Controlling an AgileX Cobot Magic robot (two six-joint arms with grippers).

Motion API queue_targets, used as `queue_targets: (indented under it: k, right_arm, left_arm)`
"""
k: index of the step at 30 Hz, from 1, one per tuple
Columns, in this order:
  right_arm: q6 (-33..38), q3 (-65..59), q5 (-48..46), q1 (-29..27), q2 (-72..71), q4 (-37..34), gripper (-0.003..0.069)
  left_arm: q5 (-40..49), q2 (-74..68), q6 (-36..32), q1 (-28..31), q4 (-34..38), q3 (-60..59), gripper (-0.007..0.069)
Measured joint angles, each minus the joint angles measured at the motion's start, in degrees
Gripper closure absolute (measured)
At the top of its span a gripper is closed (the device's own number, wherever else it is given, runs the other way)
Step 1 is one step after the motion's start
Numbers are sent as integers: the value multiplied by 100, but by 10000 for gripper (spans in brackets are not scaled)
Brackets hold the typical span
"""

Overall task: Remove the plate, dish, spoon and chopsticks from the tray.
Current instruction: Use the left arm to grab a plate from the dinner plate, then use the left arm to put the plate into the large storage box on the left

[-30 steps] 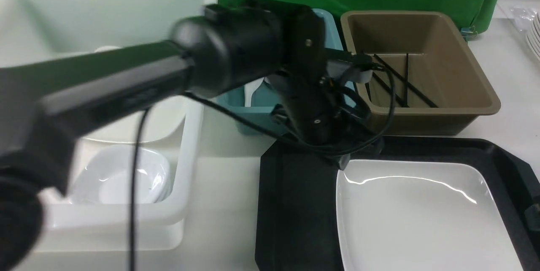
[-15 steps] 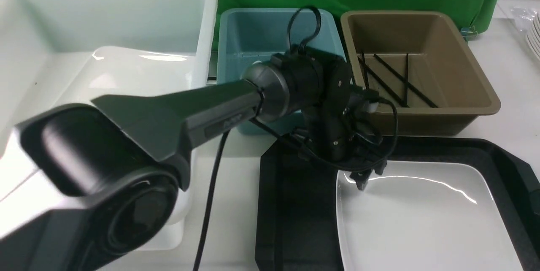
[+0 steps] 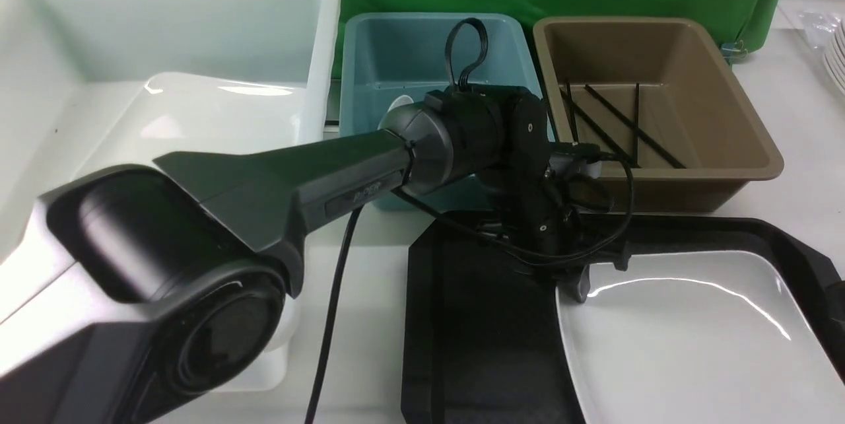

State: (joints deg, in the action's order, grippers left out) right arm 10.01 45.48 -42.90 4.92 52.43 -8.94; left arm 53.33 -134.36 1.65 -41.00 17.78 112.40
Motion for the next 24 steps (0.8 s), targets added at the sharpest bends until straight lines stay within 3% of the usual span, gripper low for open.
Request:
queue_targets:
  k: [7,11,24]
  right_arm:
    - [0,0,8,0,0,0,301]
    - [0,0,8,0,0,0,301]
    - [0,0,8,0,0,0,302]
  left_arm:
    - [148,99,7,0,61,-6,490]
    - [308,445,7,0,61,-11,549]
    - [821,1425,-63,-5,-536,-17,603]
